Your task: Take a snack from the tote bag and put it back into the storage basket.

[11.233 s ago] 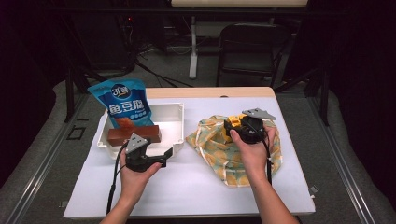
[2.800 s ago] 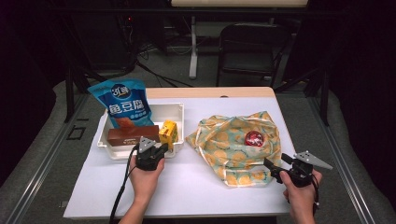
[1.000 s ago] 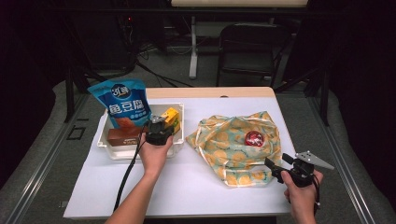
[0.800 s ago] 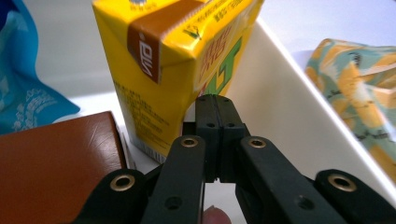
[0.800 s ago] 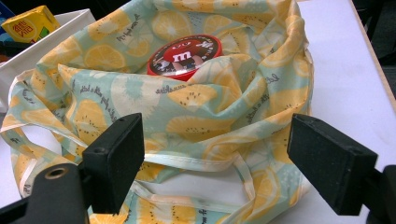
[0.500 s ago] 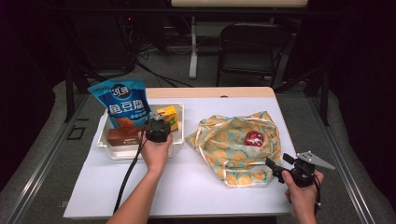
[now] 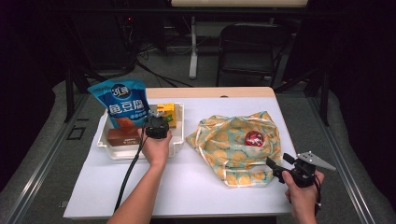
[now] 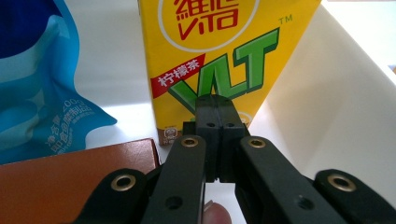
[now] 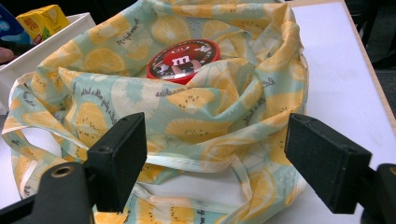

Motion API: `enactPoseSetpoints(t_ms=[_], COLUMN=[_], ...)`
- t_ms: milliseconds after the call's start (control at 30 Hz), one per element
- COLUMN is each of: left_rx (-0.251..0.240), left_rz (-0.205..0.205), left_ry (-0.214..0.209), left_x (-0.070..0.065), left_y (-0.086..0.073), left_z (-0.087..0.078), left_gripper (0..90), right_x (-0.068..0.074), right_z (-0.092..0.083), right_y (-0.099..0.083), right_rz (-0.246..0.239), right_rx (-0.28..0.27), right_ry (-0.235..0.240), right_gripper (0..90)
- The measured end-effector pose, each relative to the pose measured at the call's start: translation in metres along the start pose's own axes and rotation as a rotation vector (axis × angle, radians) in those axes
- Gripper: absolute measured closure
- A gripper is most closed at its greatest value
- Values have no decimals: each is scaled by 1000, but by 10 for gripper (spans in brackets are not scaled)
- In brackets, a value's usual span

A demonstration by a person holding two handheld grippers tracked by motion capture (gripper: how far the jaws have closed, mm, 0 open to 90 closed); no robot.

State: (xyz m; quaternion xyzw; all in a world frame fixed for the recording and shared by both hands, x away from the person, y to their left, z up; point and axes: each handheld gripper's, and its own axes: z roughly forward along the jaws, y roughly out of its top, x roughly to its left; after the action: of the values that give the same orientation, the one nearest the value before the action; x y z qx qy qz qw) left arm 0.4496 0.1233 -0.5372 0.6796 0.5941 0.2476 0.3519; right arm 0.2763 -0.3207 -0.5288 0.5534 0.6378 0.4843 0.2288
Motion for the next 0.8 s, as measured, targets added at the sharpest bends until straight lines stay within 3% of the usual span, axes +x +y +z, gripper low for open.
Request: enactPoseSetpoints(t_ms=[233, 400, 533, 633, 700, 800], left_rx=[-31, -80, -109, -128, -157, -184], left_rz=[27, 10, 27, 42, 68, 73], left_ry=[-36, -114, -169, -184, -206, -237], left_x=[-4, -1, 3, 5, 5, 7], left_y=[-2, -7, -15, -18, -21, -26], left_z=[-12, -32, -49, -62, -72, -87], left_gripper=[900, 896, 826, 745, 687, 621], right_x=[3, 5, 9, 12, 14, 15], right_z=[-2, -3, -3, -2, -2, -3], right_y=[1, 3, 5, 7, 8, 10], right_rz=[-25, -21, -29, -46, -48, -52], right_rx=[-19, -26, -44, -60, -63, -77], right_ry=[-8, -4, -24, -50, -53, -55], right_gripper=[259, 338, 462, 589, 679, 832])
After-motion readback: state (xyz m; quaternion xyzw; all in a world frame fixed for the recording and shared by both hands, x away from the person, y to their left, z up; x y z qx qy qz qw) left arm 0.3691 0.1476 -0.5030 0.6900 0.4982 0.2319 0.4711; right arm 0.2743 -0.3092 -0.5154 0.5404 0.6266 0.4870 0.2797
